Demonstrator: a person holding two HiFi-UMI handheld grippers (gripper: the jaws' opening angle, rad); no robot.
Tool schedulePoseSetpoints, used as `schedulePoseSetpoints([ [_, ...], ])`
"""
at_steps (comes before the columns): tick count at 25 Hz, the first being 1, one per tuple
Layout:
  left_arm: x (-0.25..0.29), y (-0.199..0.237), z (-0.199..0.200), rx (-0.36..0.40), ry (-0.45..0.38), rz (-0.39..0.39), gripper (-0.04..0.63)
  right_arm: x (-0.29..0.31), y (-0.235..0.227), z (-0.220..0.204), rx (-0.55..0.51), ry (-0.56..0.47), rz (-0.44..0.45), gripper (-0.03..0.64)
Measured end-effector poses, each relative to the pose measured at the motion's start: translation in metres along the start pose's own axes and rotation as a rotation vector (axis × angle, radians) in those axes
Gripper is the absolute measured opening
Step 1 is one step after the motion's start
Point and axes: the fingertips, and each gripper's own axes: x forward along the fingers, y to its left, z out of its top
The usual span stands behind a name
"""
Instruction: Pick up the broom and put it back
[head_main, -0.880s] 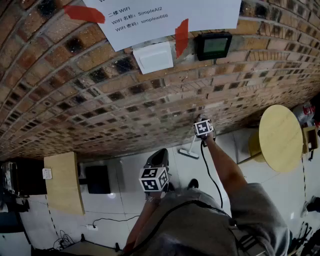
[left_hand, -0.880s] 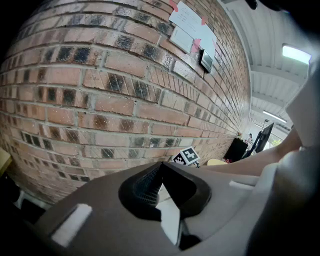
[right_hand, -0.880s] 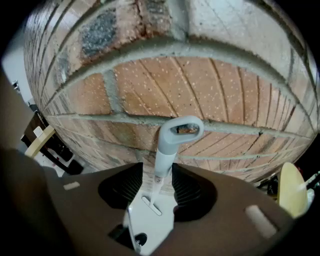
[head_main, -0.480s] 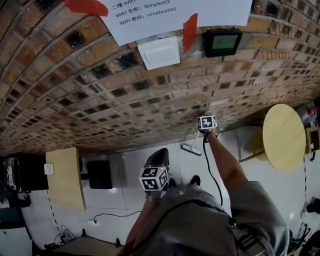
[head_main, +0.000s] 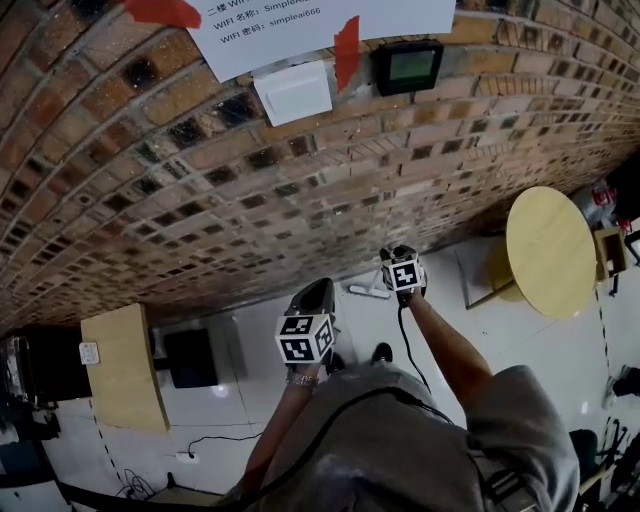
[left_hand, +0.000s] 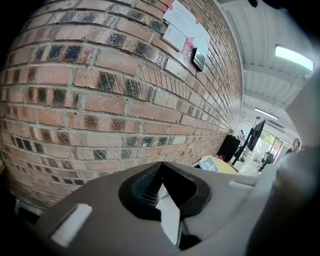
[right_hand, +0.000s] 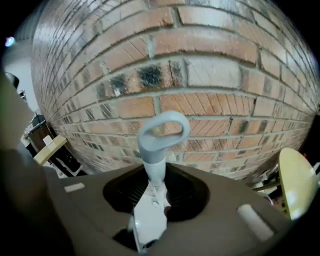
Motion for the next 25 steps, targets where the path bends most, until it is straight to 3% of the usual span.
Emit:
schedulePoseSetpoints([
  [8,0.003,-0.037,0.002,0.058,-0.016,-0.099,0.006,-0.115,0.043,0.052,-0.019,-0.232,-0.02,0.097],
  [16,-0.001,-0.038,0.013,0.09,-0.047,-0.115,0.005,-0.191,0.083,0.099,0.011,-0.369,-0.021,0.097],
  [25,-0.005,-0.038,0.014,0.099,-0.052,-0.122,0.005,-0.204,0.116,0.098,0.001,-0.364,0.034,0.097],
])
